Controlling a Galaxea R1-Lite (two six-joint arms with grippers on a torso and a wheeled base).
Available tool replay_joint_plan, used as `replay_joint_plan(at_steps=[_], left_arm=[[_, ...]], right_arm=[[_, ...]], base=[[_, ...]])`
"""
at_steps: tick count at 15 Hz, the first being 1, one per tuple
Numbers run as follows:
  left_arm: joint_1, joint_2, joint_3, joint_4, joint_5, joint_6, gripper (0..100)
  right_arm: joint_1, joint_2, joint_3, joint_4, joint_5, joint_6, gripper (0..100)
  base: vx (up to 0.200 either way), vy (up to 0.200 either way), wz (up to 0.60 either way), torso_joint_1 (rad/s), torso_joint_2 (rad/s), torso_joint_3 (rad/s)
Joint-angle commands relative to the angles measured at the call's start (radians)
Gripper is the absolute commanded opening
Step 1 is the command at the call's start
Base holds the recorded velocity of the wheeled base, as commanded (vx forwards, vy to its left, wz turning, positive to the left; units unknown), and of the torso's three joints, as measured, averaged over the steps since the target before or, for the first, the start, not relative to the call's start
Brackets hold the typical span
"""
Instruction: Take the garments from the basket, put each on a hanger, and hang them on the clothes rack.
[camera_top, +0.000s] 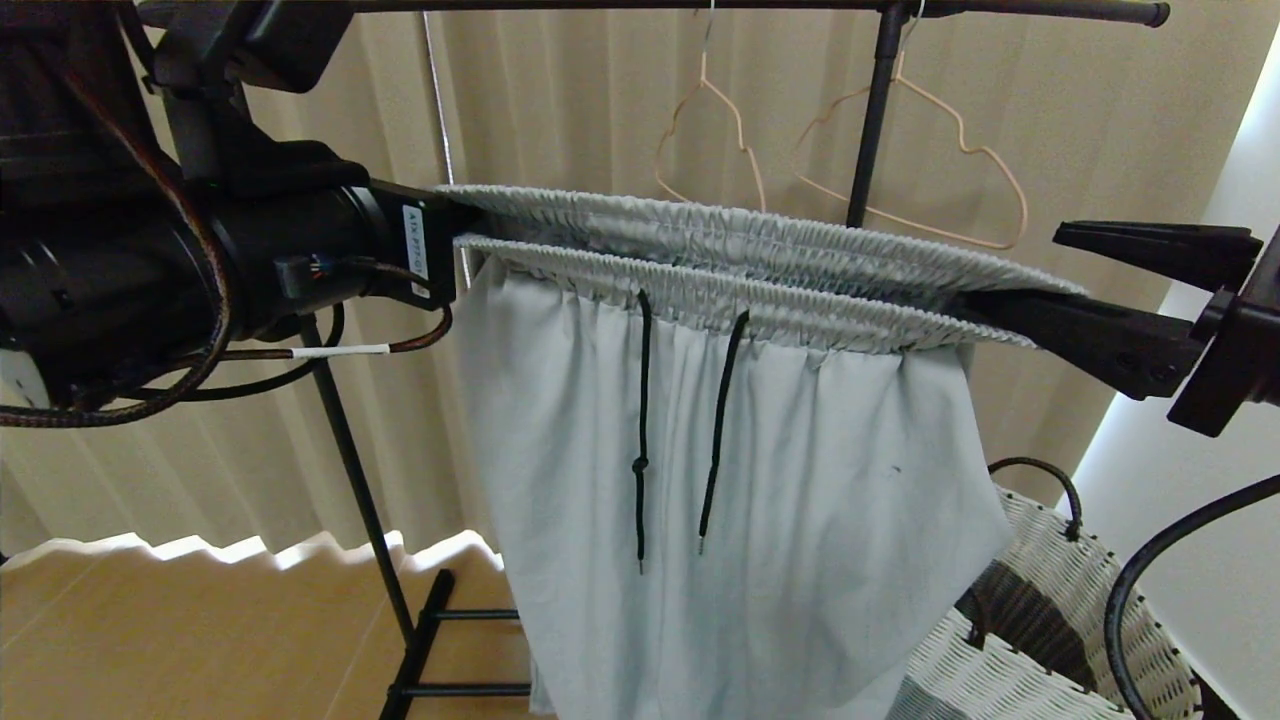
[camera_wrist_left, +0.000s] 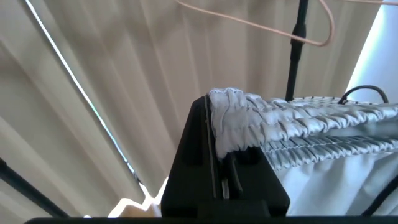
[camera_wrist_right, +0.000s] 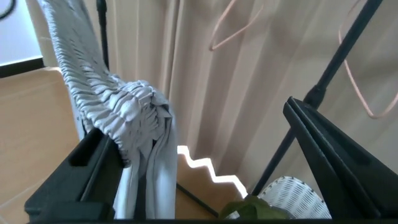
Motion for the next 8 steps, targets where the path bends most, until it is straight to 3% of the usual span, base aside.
replay_joint_plan(at_steps=[1,6,8], left_arm=[[0.003,-0.002,0.006,0.000,0.001,0.000,0],[0.006,-0.003,0.004,0.002,0.003,0.001,0],[0.006,-0.008,0.009,0.002,0.006,0.001,0]], right_arm=[[0.003,-0.011,0.002,-0.001,0.024,0.001,100],[0.001,-0.081,0.064,-0.001,0.188,0.001,100],[-0.002,-0.087,0.067,0.002,0.196,-0.004,100]], base=[[0.000,0.000,0.00,0.000,0.00,0.000],[0.000,0.000,0.00,0.000,0.00,0.000],[0.000,0.000,0.00,0.000,0.00,0.000]])
